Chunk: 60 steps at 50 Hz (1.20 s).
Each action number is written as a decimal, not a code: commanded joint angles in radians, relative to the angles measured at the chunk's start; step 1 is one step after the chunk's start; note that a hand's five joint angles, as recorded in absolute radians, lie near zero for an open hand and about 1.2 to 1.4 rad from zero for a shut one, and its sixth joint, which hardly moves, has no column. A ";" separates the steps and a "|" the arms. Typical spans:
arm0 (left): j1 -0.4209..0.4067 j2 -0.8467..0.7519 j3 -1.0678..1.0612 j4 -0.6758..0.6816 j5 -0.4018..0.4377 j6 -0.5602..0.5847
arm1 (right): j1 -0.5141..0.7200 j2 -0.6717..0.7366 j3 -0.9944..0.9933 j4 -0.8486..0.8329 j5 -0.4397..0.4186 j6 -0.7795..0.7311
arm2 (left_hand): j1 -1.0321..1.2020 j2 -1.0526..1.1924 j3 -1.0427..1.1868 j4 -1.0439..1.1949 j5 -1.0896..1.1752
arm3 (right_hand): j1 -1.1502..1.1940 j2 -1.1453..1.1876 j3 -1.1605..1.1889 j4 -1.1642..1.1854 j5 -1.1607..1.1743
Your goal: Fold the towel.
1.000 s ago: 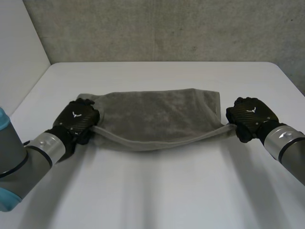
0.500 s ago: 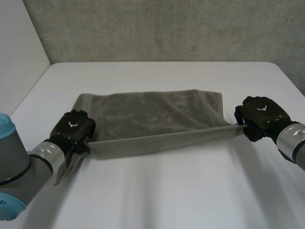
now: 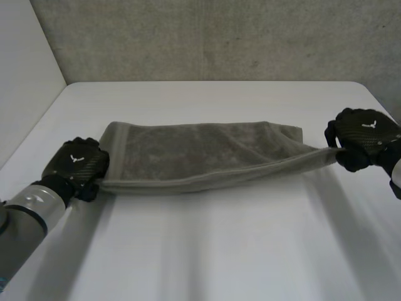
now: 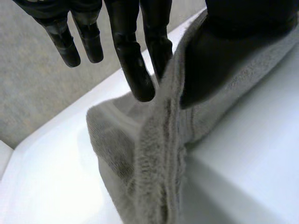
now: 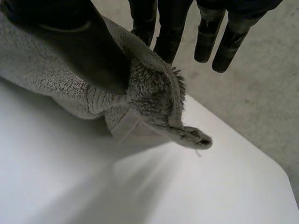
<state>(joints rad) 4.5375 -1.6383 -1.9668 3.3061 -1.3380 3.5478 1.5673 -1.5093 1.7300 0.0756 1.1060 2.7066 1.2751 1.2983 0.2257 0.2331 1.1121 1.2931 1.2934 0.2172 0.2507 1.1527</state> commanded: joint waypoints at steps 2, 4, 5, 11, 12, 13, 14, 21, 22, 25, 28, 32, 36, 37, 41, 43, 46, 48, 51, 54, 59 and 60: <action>-0.002 0.150 0.006 -0.129 0.079 -0.009 | -0.039 -0.103 -0.033 0.066 -0.074 0.065 | 0.121 0.098 -0.051 -0.059 0.110 | 0.103 0.103 -0.043 -0.076 0.069; 0.000 0.182 0.011 -0.167 0.098 -0.009 | -0.067 -0.138 -0.053 0.102 -0.109 0.071 | 0.121 0.098 -0.051 -0.059 0.110 | 0.103 0.103 -0.043 -0.076 0.069; 0.003 0.208 0.017 -0.198 0.111 -0.010 | -0.067 -0.138 -0.053 0.102 -0.109 0.071 | 0.121 0.098 -0.051 -0.059 0.110 | 0.103 0.103 -0.043 -0.076 0.069; 0.032 0.264 0.045 -0.250 0.118 -0.012 | -0.105 -0.174 -0.098 0.165 -0.164 0.070 | 0.121 0.098 -0.051 -0.059 0.110 | 0.103 0.103 -0.043 -0.076 0.069; 0.032 0.264 0.045 -0.250 0.119 -0.012 | -0.110 -0.175 -0.112 0.176 -0.172 0.067 | 0.121 0.098 -0.051 -0.059 0.110 | 0.103 0.103 -0.043 -0.076 0.069; 0.038 0.267 0.051 -0.253 0.119 -0.010 | -0.110 -0.175 -0.112 0.176 -0.172 0.067 | 0.121 0.098 -0.051 -0.059 0.110 | 0.103 0.103 -0.043 -0.076 0.069; 0.038 0.267 0.051 -0.254 0.119 -0.010 | -0.112 -0.175 -0.127 0.184 -0.176 0.062 | 0.121 0.098 -0.051 -0.059 0.110 | 0.103 0.103 -0.043 -0.076 0.069; 0.087 0.249 0.104 -0.249 0.137 -0.007 | -0.112 -0.164 -0.190 0.230 -0.178 0.028 | 0.121 0.098 -0.051 -0.059 0.110 | 0.103 0.103 -0.043 -0.076 0.069; 0.087 0.248 0.105 -0.249 0.137 -0.007 | -0.115 -0.152 -0.202 0.240 -0.178 0.009 | 0.121 0.098 -0.051 -0.059 0.110 | 0.103 0.103 -0.043 -0.076 0.069; 0.097 0.192 0.134 -0.243 0.154 -0.006 | -0.115 -0.106 -0.214 0.253 -0.164 -0.054 | 0.121 0.098 -0.051 -0.059 0.110 | 0.103 0.103 -0.043 -0.076 0.069; 0.097 0.086 0.171 -0.241 0.171 -0.001 | -0.104 -0.027 -0.237 0.268 -0.143 -0.123 | 0.121 0.098 -0.051 -0.059 0.110 | 0.103 0.103 -0.043 -0.076 0.069; 0.066 -0.085 0.285 -0.243 0.172 0.003 | -0.089 0.040 -0.264 0.288 -0.095 -0.172 | 0.121 0.098 -0.051 -0.059 0.110 | 0.103 0.103 -0.043 -0.076 0.069; 0.026 -0.206 0.391 -0.244 0.163 0.003 | -0.030 0.133 -0.296 0.286 -0.019 -0.214 | 0.121 0.098 -0.051 -0.059 0.110 | 0.103 0.103 -0.043 -0.076 0.069; 0.012 -0.265 0.451 -0.244 0.161 0.005 | -0.012 0.164 -0.303 0.283 0.001 -0.226 | 0.121 0.098 -0.051 -0.059 0.110 | 0.103 0.103 -0.043 -0.076 0.069; 0.009 -0.353 0.552 -0.244 0.154 0.005 | 0.002 0.214 -0.319 0.282 0.020 -0.246 | 0.121 0.098 -0.051 -0.059 0.110 | 0.103 0.103 -0.043 -0.076 0.069; 0.003 -0.429 0.643 -0.244 0.154 0.006 | 0.005 0.238 -0.326 0.280 0.025 -0.252 | 0.121 0.098 -0.051 -0.059 0.110 | 0.103 0.103 -0.043 -0.076 0.069; 0.000 -0.492 0.721 -0.244 0.155 0.011 | 0.014 0.288 -0.345 0.277 0.025 -0.255 | 0.121 0.098 -0.051 -0.059 0.110 | 0.103 0.103 -0.043 -0.076 0.069; -0.003 -0.523 0.755 -0.243 0.155 0.014 | 0.045 0.337 -0.366 0.265 0.029 -0.251 | 0.121 0.098 -0.051 -0.059 0.110 | 0.103 0.103 -0.043 -0.076 0.069; -0.011 -0.561 0.802 -0.235 0.158 0.013 | 0.060 0.356 -0.379 0.251 0.038 -0.246 | 0.121 0.098 -0.051 -0.059 0.110 | 0.103 0.103 -0.043 -0.076 0.069; -0.012 -0.581 0.825 -0.229 0.154 0.011 | 0.076 0.376 -0.389 0.208 0.068 -0.237 | 0.121 0.098 -0.051 -0.059 0.110 | 0.103 0.103 -0.043 -0.076 0.069; -0.014 -0.569 0.804 -0.234 0.152 0.011 | 0.082 0.310 -0.385 0.083 0.081 -0.115 | 0.121 0.098 -0.051 -0.059 0.110 | 0.103 0.103 -0.043 -0.076 0.069; -0.014 -0.569 0.804 -0.234 0.152 0.011 | 0.082 0.310 -0.385 0.082 0.081 -0.114 | 0.121 0.098 -0.051 -0.059 0.110 | 0.103 0.103 -0.043 -0.076 0.069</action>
<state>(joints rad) 4.5250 -2.2173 -1.1454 3.0744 -1.1833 3.5595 1.6440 -1.1469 1.3418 0.2488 1.1796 2.5010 1.2794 1.3465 0.2257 0.2331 1.1521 1.2931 1.2934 0.2172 0.2507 1.1528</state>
